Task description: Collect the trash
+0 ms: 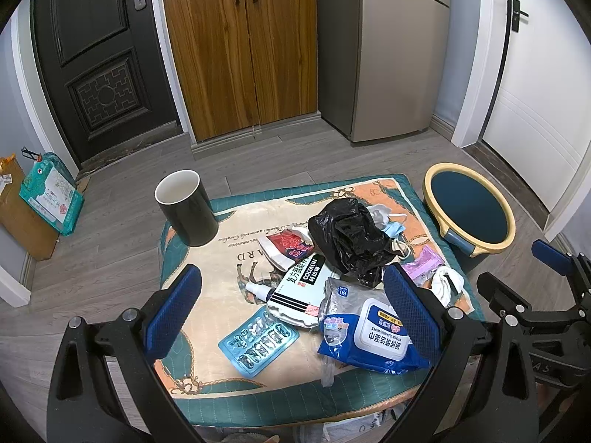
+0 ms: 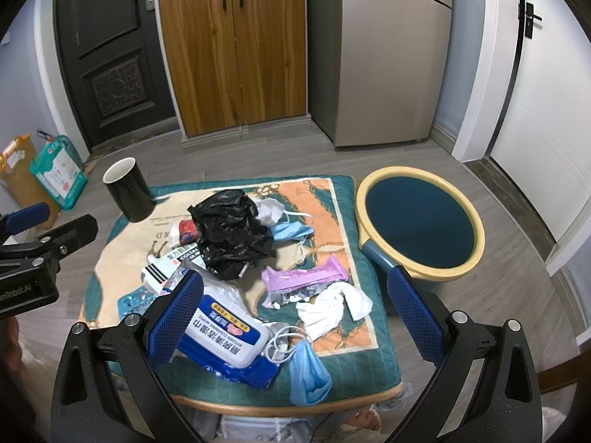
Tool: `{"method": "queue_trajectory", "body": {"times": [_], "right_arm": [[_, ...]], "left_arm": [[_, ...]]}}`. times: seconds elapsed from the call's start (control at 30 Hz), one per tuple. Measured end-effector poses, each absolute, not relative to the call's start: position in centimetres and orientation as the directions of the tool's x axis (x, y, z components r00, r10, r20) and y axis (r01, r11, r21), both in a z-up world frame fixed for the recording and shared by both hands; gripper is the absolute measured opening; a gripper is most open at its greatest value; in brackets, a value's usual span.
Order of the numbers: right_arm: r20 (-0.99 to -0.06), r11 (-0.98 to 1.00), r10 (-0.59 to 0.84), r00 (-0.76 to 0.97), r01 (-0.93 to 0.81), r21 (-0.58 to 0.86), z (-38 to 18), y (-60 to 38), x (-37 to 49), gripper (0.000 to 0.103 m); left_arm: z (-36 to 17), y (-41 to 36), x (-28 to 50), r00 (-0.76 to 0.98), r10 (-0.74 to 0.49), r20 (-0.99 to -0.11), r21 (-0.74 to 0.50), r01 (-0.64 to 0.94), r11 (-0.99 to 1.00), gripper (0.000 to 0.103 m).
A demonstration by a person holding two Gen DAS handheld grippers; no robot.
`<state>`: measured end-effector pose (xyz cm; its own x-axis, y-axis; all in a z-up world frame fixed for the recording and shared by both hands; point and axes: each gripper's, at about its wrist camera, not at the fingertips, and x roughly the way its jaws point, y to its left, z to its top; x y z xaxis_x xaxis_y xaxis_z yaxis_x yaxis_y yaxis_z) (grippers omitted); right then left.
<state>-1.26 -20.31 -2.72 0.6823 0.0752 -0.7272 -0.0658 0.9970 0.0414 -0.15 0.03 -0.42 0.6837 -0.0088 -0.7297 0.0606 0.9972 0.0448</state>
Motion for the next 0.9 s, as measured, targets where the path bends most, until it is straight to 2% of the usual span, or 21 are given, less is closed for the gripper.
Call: {"method": "queue_trajectory", "body": {"times": [0.57,0.9], "right_arm": [[-0.717,0.997,0.068,0.694,-0.068,0.028,-2.9,-20.2,-1.2,0.099],[-0.724,0.998,0.063,0.687,-0.057,0.033,-2.7,-20.8,-1.0,0.099]], "left_arm": [[-0.7,-0.1,-0.4,0.681,-0.017,-0.733,0.035,0.062,0.998,0.097],[-0.7,-0.9,-0.1,0.685,0.016,-0.728,0.081,0.064,0.995,0.097]]}}
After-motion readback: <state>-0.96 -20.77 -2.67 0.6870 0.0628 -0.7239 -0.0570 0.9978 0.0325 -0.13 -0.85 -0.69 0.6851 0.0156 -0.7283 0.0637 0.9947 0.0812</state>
